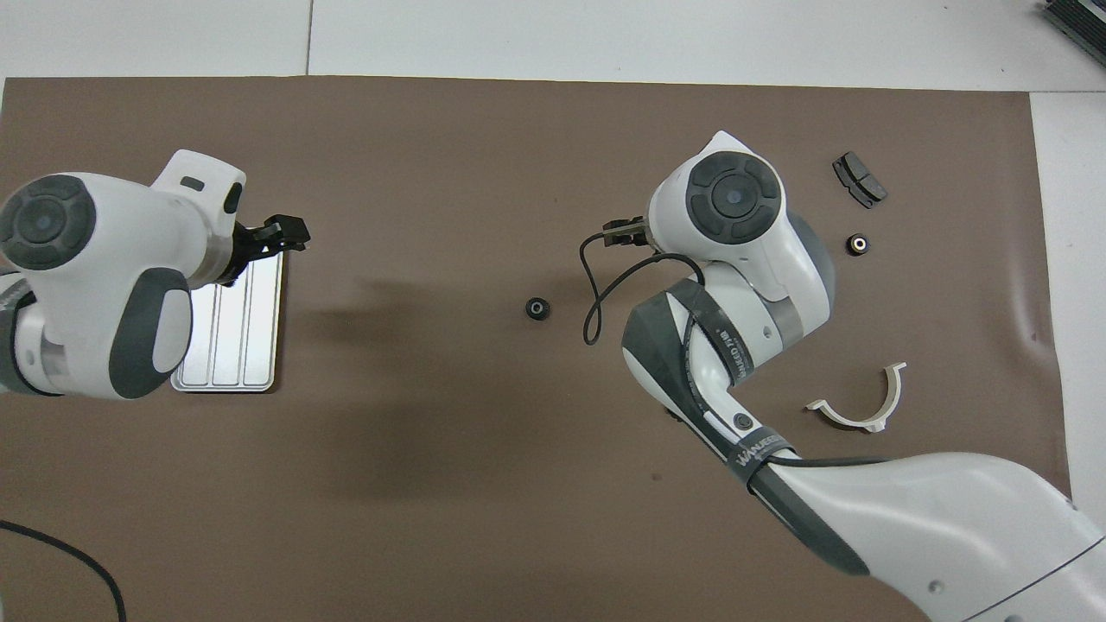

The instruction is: Place bearing gear from tray to pile

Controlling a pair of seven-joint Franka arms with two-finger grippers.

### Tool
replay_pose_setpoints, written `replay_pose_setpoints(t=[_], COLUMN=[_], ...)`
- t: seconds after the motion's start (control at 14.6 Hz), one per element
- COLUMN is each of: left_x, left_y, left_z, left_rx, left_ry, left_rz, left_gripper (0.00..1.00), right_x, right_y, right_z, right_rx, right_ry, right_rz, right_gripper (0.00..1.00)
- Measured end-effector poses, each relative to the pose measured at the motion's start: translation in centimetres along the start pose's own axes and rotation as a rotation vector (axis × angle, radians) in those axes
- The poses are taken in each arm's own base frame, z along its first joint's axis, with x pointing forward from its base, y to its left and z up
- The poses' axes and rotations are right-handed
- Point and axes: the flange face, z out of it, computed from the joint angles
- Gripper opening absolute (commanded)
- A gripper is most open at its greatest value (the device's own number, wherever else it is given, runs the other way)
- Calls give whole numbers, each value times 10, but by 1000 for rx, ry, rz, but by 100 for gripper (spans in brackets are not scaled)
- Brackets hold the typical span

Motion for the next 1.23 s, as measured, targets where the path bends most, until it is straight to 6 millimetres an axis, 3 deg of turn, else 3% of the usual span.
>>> replay_pose_setpoints(t=[0.14,0.21,0.34,0.41,0.55,0.62,0.89,1.23], left_x=[9,11,12,12,12,12,6,0], left_y=[-38,-46,-47,-47,-50,-52,-54,-53], left_z=[11,21,47,59,79,87,97,101], left_rx=[5,2,-9,-12,-17,-18,-14,-8], left_ry=[16,31,48,46,43,39,5,-43], left_rz=[65,76,91,105,125,129,131,135], left_gripper=[100,100,100,94,76,72,71,50], right_x=[-17,-29,-47,-53,-58,-59,-66,-66], right_y=[-46,-71,-103,-110,-116,-118,-115,-111], right_z=[19,34,63,71,75,75,84,81], right_rx=[50,78,108,114,115,114,84,70], right_ry=[20,23,10,4,-4,-7,-44,-53], right_rz=[22,32,44,50,58,56,56,63], right_gripper=[100,100,100,100,100,96,64,24])
